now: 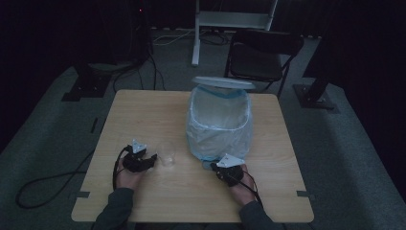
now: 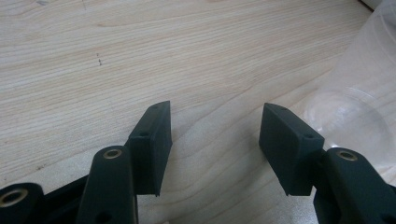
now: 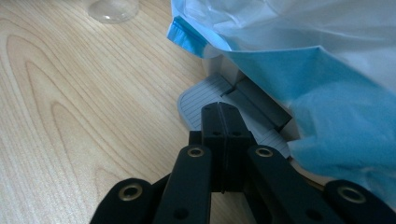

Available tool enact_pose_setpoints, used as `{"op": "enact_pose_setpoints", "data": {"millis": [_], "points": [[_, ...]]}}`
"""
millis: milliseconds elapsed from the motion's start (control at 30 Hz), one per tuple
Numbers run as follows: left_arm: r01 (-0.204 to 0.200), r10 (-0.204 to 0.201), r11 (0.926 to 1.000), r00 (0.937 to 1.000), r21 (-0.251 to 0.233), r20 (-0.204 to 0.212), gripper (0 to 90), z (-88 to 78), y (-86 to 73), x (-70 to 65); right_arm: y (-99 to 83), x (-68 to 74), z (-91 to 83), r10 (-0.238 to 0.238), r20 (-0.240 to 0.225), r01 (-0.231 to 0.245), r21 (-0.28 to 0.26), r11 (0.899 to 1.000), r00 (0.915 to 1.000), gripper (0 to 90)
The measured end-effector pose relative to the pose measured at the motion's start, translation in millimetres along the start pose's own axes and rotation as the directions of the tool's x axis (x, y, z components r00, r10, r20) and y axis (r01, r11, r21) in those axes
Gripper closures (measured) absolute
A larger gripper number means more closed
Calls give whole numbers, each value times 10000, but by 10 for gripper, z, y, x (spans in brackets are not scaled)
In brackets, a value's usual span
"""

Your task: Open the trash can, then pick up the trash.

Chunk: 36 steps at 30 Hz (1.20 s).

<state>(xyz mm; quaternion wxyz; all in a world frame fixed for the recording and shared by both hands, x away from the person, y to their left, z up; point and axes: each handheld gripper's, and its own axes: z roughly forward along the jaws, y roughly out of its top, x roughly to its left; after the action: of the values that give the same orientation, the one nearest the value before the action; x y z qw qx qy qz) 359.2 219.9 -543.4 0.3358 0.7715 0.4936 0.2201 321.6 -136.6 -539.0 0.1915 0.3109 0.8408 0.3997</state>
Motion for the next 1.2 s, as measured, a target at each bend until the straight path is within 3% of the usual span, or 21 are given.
{"op": "enact_pose_setpoints", "data": {"millis": [867,1200], "points": [[-50,50,9999,10000,164,-5,458,-41,-12,-16,1,-7,7,17,-85,-17,-14,10000,10000,900],[63,-63,10000,10000,-13,70,459,-103,10,9,-2,-12,8,33,-121,-34,-32,10000,9999,900]]}}
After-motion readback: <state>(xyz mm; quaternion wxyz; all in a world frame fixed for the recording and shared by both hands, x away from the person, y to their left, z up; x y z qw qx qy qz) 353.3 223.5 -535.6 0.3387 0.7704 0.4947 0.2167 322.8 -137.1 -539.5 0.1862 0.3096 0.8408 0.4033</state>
